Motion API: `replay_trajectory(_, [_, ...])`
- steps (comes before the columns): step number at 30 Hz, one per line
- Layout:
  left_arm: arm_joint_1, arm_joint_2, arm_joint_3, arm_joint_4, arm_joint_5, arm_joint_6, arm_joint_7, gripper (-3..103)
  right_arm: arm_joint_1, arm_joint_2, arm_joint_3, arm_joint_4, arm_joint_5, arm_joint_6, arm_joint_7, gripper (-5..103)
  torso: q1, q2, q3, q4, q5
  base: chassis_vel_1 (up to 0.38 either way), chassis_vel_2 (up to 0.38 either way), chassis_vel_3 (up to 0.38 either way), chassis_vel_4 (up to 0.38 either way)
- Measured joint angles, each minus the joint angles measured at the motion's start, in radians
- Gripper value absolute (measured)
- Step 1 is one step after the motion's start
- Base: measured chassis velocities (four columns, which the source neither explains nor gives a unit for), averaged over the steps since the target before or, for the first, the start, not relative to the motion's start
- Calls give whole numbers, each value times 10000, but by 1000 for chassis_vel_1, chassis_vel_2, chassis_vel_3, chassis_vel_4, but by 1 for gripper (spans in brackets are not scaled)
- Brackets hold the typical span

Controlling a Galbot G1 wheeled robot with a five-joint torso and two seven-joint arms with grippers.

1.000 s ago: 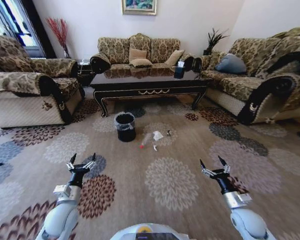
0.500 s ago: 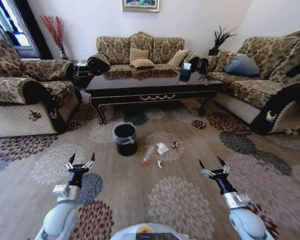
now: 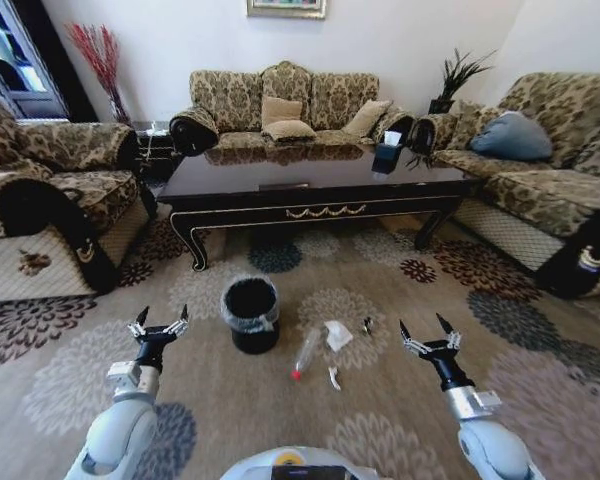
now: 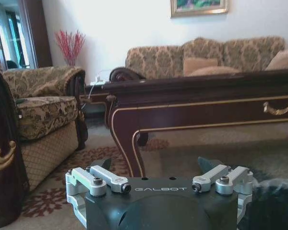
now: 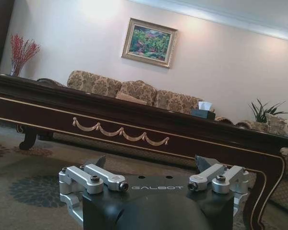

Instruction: Move to the front of the table and pick up the trash from the floor, then place it into the trash bin.

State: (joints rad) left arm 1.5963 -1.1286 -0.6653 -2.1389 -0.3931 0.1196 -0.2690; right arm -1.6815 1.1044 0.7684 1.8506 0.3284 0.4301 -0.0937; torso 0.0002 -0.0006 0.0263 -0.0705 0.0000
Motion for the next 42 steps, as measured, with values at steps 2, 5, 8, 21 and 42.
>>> replay_trajectory(2, [-132,139,67,-23,-110,414,-181,100,-46,-21,31,20,-53,0,-2,100,0,0,-2,0,3,-70,63,69,-52])
replay_trajectory(5, [-282,308,140,-31,-357,787,-310,100,-112,-45,76,41,-111,0,-2,100,-2,2,-8,-3,-3,-23,6,12,-17])
replay_trajectory(8, [-410,465,192,-60,-666,1114,-414,100,-166,-55,100,55,-149,0,-3,100,-3,3,-9,-2,3,58,-45,-68,54])
replay_trajectory(21, [-1281,2591,158,-1255,-5662,5785,-2661,100,457,-467,-611,-159,-183,-91,7,100,-2,4,-4,5,0,6,-7,-10,6])
replay_trajectory(42, [-6525,3209,3985,1767,-12119,6212,-6498,100,300,-94,-844,-251,-461,13,-9,100,-2,5,-3,-3,1,0,0,0,0])
